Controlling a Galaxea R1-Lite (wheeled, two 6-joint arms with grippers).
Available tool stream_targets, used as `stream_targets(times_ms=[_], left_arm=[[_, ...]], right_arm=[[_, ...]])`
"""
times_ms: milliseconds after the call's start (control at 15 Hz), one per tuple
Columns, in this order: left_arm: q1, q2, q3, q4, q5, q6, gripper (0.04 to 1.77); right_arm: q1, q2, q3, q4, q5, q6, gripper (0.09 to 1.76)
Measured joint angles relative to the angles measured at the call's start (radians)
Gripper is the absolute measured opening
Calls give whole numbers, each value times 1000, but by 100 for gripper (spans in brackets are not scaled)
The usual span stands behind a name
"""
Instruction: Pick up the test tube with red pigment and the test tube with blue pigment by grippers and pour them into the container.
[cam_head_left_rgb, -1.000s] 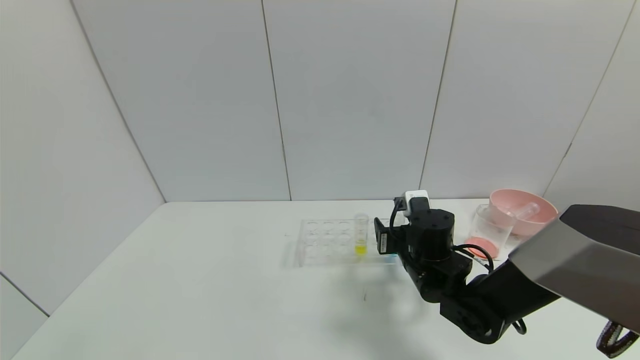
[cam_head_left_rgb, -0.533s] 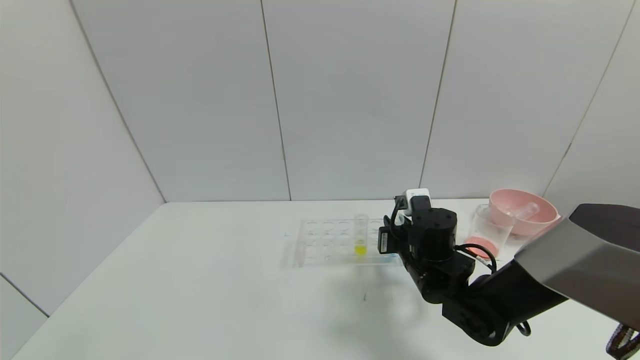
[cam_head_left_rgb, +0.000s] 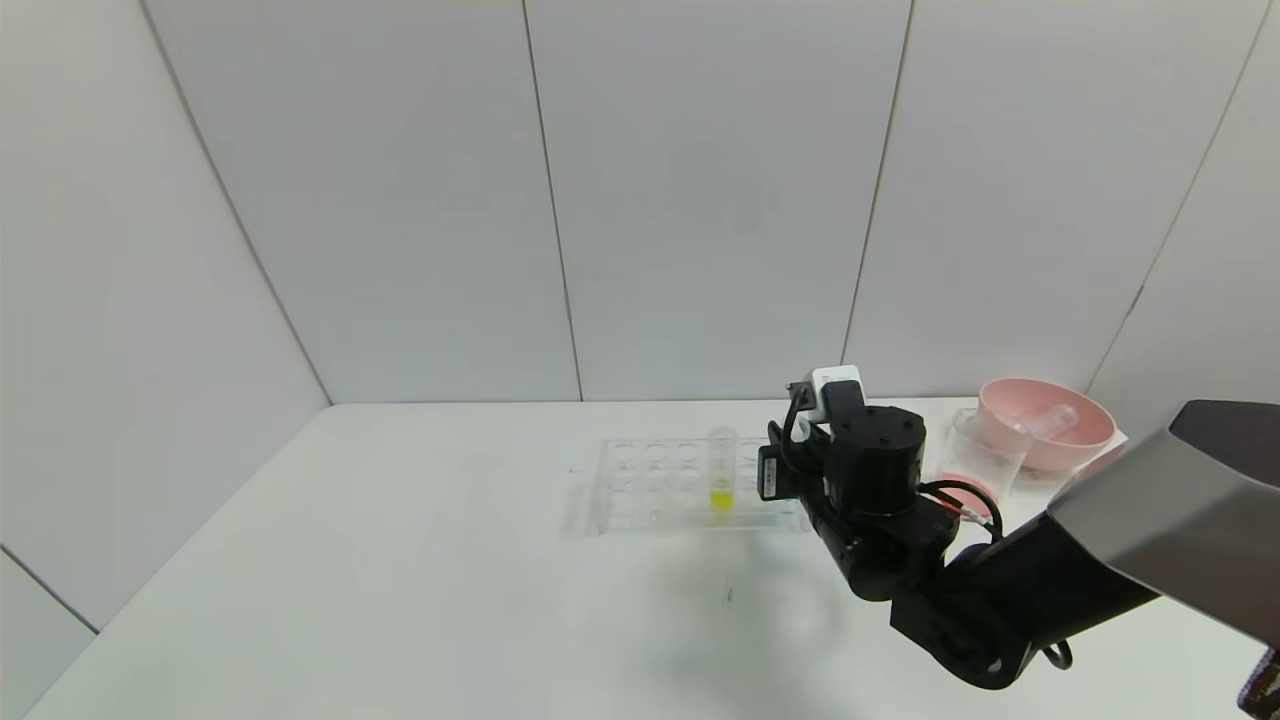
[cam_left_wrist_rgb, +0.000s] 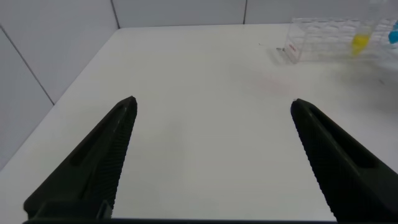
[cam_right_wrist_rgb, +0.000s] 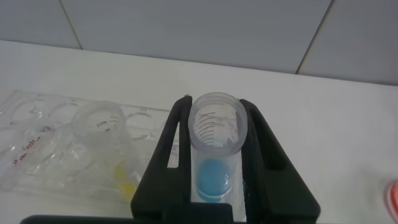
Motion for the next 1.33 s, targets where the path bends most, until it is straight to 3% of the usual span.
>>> stream_targets(times_ms=[333, 1000, 1133, 1333], left_arm=[[0, 0, 0, 0, 0, 0, 176], [0, 0, 0, 0, 0, 0, 176], [0, 0, 0, 0, 0, 0, 176], [0, 0, 0, 0, 0, 0, 176]], right_arm=[[-2, -97, -11, 13, 30, -91, 52], [-8, -151, 4, 14, 33, -97, 52], [-19, -175, 33, 29, 68, -96, 52], [-60, -265, 144, 84, 220, -92, 52]])
